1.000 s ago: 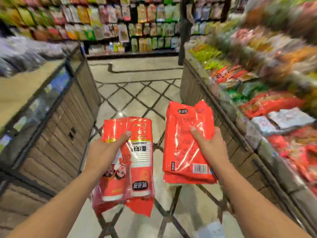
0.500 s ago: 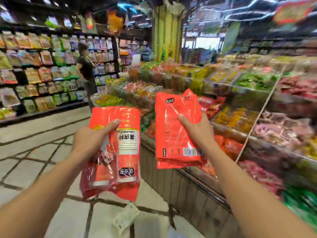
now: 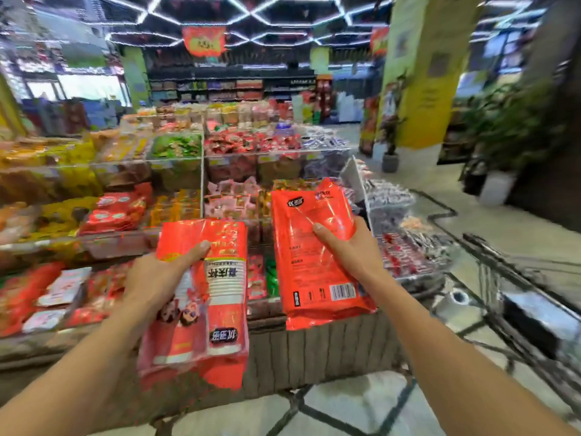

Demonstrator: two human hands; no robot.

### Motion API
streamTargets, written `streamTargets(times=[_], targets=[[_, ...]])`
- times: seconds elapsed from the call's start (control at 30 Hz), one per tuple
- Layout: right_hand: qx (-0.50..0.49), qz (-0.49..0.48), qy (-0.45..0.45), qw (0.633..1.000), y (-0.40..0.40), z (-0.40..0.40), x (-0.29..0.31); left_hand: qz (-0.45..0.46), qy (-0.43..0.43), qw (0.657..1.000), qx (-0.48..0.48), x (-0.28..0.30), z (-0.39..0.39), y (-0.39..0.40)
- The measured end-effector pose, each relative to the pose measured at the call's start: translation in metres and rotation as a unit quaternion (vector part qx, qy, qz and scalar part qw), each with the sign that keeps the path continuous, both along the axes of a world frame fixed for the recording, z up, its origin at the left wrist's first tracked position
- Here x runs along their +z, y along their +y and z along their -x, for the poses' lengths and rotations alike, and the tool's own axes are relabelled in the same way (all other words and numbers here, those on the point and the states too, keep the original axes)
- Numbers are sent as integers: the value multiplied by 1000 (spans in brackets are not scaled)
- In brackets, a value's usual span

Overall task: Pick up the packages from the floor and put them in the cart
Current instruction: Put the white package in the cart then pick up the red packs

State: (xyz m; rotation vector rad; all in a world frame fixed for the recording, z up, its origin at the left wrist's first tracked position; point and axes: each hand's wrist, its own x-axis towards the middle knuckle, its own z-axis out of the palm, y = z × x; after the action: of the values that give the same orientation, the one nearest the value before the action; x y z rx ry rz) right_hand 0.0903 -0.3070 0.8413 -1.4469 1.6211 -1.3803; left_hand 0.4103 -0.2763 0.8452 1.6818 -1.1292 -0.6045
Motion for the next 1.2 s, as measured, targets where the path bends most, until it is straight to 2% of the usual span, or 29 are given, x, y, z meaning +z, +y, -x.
streamTargets(times=[0.17,0.43,0.63,0.8,1.0,1.2], targets=[[-117,19,-17,993,40,147,3,4,-7,992,-125,3,147,-37],[-259,1,15,966,112,374,4,14,-12,971,-239,2,403,-45],[-310,-13,-5,951,158,526,-4,-49,65,951,-297,-17,583,-33],[-369,-32,-18,929,193,632,-20,-94,111,928,-343,-32,709,-32],[-435,-45,-47,898,213,734,-50,-94,82,910,-396,-39,842,-42],[-463,-49,-43,884,185,843,-79,-108,76,897,-423,-71,976,-86]])
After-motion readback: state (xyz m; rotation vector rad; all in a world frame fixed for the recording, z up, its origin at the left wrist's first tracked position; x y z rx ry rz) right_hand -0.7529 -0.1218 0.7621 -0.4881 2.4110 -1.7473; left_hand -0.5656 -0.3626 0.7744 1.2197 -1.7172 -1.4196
